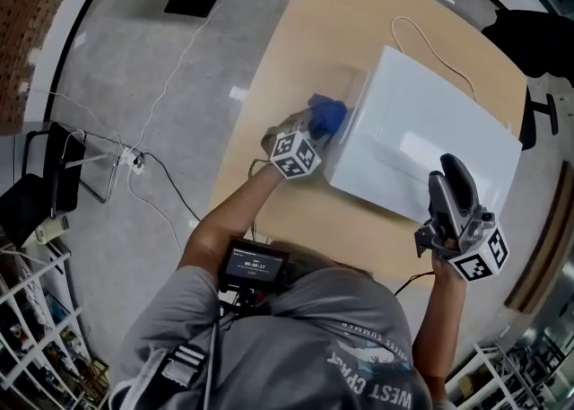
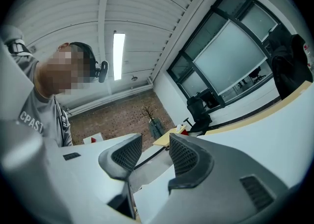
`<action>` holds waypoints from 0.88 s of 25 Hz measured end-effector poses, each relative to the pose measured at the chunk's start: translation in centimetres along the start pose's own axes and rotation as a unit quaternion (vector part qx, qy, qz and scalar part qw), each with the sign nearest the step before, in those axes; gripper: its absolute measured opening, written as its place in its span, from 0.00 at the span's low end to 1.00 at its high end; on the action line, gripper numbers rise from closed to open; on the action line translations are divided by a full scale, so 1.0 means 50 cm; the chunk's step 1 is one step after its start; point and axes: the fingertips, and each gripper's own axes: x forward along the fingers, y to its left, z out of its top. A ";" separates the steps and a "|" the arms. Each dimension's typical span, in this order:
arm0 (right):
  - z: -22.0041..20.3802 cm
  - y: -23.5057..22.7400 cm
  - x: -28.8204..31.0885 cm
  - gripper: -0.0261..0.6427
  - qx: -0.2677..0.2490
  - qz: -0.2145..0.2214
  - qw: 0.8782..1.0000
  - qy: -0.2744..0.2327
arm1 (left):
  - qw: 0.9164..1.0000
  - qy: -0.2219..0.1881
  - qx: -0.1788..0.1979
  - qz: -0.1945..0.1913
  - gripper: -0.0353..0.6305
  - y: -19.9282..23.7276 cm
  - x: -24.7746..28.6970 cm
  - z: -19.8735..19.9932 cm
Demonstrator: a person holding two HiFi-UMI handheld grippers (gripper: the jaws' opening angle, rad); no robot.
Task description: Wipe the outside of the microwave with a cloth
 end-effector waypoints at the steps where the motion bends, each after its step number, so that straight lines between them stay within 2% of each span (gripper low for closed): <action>1: -0.001 0.001 -0.001 0.31 0.000 0.001 1.000 0.002 | 1.000 0.014 0.011 -0.009 0.17 -0.012 0.012 -0.019; 3: -0.002 0.001 -0.002 0.31 0.000 0.002 1.000 0.002 | 0.999 0.034 0.036 -0.020 0.17 -0.032 0.031 -0.053; 6: 0.001 0.004 -0.005 0.31 -0.003 0.003 1.000 0.000 | 0.998 0.038 0.050 -0.018 0.17 -0.038 0.038 -0.071; 19: 0.025 0.010 -0.041 0.31 -0.007 0.001 1.000 -0.013 | 0.997 0.056 0.042 -0.034 0.17 -0.041 0.031 -0.060; 22: 0.028 0.009 -0.045 0.28 -0.012 -0.001 1.000 -0.015 | 0.998 0.053 0.032 -0.032 0.17 -0.035 0.022 -0.058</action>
